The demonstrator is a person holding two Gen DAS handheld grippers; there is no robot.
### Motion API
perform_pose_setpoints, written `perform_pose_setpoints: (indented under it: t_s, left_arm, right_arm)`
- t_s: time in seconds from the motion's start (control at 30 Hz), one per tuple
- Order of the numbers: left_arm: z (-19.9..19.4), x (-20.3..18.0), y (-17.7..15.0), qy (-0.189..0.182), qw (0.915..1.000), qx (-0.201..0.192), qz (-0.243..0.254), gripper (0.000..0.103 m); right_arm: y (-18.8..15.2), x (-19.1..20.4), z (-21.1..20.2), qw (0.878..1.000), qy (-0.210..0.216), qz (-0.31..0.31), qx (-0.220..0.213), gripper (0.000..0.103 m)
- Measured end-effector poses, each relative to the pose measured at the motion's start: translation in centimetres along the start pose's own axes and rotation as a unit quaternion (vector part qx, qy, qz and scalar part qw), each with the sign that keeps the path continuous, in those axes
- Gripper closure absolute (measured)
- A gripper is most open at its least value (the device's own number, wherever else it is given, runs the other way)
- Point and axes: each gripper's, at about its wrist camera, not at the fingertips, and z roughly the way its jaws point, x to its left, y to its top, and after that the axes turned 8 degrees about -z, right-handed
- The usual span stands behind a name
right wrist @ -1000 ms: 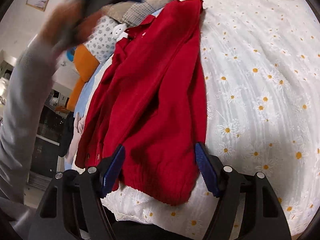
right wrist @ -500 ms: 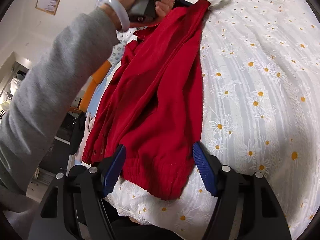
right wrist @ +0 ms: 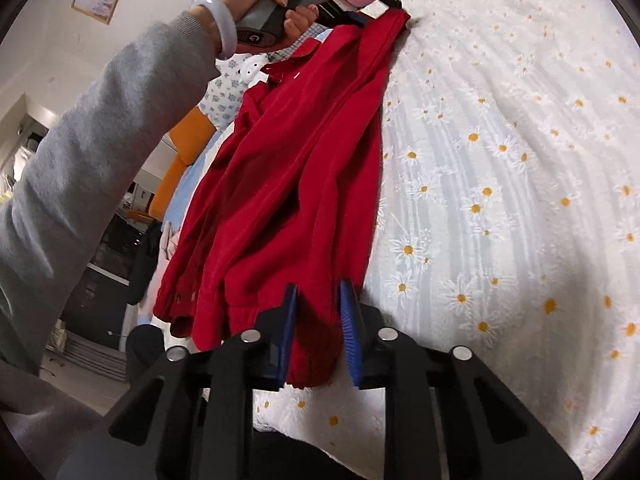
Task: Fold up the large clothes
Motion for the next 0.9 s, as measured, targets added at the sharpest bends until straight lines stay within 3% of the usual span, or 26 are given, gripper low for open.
perform_pose_setpoints:
  t_s: [0.1,0.23,0.33,0.43,0.5,0.53,0.57,0.6,0.63,0.7,0.77,0.8,0.83,0.87,0.9]
  left_arm:
    - [-0.7,0.3,0.2,0.004,1.0000,0.004,-0.004,0.090]
    - [-2.4,1.6,0.8,-0.046,0.9988,0.004,-0.014,0.092]
    - [-3.9,4.1,1.1,-0.125,0.9917,0.007,-0.029,0.092]
    - [-5.1,8.2,1.4,-0.227,0.9718,0.006,-0.064,0.094]
    - [-6.2,11.0,1.3,-0.271,0.9592,-0.006,-0.078,0.094]
    - [-6.7,12.4,0.9,-0.297,0.9507,-0.013,-0.087,0.096]
    - [-7.2,13.9,0.7,-0.319,0.9428,-0.019,-0.095,0.097]
    - [-7.5,15.6,0.4,-0.337,0.9357,-0.027,-0.102,0.097]
    - [-7.7,16.7,0.3,-0.337,0.9347,-0.035,-0.108,0.097]
    - [-7.3,19.7,-0.7,-0.320,0.9382,-0.038,-0.127,0.096]
    - [-6.0,21.6,-1.8,-0.305,0.9423,-0.022,-0.136,0.092]
    - [-5.4,21.8,-2.1,-0.288,0.9490,-0.015,-0.128,0.078]
    - [-5.0,21.5,-2.5,-0.270,0.9557,-0.006,-0.117,0.058]
    - [-4.9,21.1,-2.5,-0.263,0.9584,-0.001,-0.110,0.049]
    - [-5.1,20.2,-2.5,-0.253,0.9626,-0.002,-0.098,0.037]
  right_arm:
    - [0.3,1.3,-0.5,1.000,-0.007,-0.022,-0.002,0.085]
    - [1.4,3.1,-1.3,0.999,0.001,-0.044,-0.007,0.087]
    - [2.4,5.5,-1.3,0.998,0.007,-0.070,-0.002,0.089]
    - [3.6,8.0,-1.4,0.994,0.004,-0.106,0.010,0.090]
    - [4.3,10.2,-0.8,0.991,0.013,-0.129,0.022,0.096]
    - [4.5,11.0,-0.5,0.990,0.033,-0.137,0.031,0.102]
    - [4.7,12.0,-0.1,0.987,0.050,-0.147,0.040,0.102]
    - [4.8,13.4,0.5,0.984,0.033,-0.171,0.046,0.102]
    - [4.9,14.6,1.4,0.978,0.008,-0.201,0.058,0.102]
    - [5.1,15.2,2.0,0.977,0.004,-0.205,0.059,0.102]
    - [4.9,14.5,1.1,0.979,-0.014,-0.200,0.040,0.098]
    - [4.7,13.9,0.7,0.980,-0.029,-0.194,0.031,0.094]
    - [4.5,12.9,0.0,0.983,-0.042,-0.179,0.023,0.069]
    - [4.2,11.1,-0.9,0.987,-0.056,-0.153,0.013,0.035]
    - [4.0,9.9,-1.6,0.988,-0.076,-0.135,0.003,0.030]
